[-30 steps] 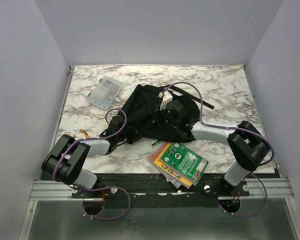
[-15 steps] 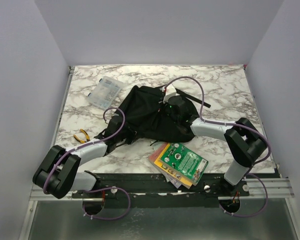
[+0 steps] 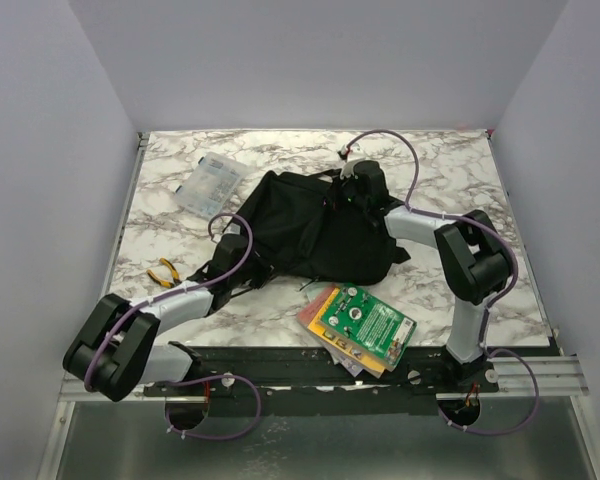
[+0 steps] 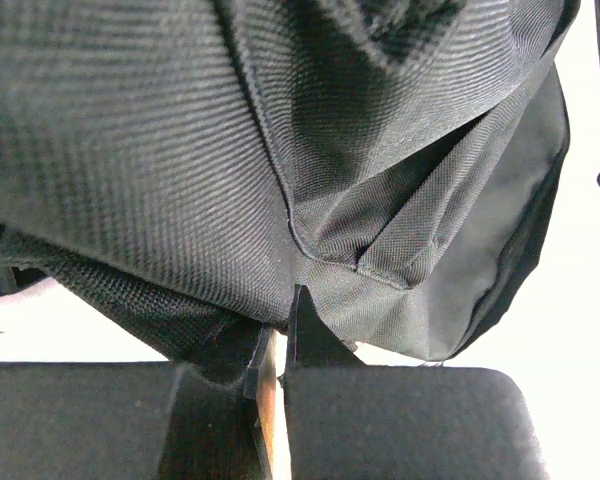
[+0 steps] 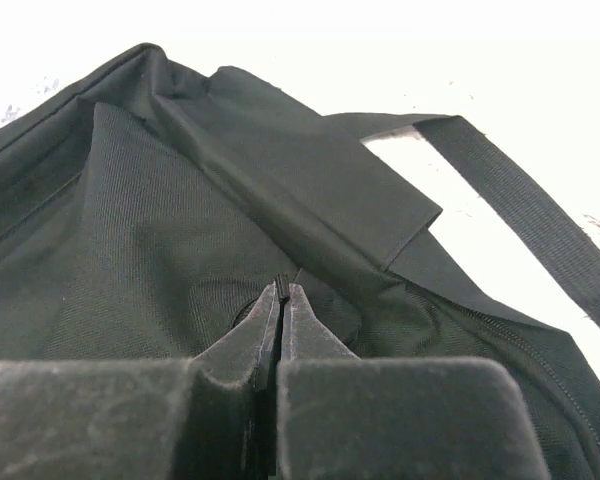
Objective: Pack the student bag
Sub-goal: Zip the student bag at the center of the board.
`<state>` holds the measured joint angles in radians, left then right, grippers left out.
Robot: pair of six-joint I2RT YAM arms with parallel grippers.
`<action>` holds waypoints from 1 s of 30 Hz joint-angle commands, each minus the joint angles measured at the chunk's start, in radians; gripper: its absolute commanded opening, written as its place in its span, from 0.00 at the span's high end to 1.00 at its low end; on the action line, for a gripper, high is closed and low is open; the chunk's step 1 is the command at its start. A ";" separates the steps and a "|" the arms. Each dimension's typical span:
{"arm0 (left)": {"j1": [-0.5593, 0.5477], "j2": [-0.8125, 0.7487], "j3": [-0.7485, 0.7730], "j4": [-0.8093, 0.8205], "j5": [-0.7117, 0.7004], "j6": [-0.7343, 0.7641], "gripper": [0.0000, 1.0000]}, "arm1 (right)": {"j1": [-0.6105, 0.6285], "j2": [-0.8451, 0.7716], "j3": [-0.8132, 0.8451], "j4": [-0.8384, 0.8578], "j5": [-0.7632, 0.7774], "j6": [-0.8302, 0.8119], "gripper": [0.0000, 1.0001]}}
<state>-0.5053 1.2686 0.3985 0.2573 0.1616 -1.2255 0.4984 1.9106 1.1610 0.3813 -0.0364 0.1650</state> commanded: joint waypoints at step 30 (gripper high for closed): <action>-0.104 0.262 0.529 -0.131 0.071 0.554 0.05 | -0.038 -0.204 -0.148 0.060 -0.308 0.249 1.00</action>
<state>-0.5983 1.4334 0.8528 0.2108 0.2604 -0.7704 0.4587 1.7592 1.0222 0.3958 -0.3050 0.3790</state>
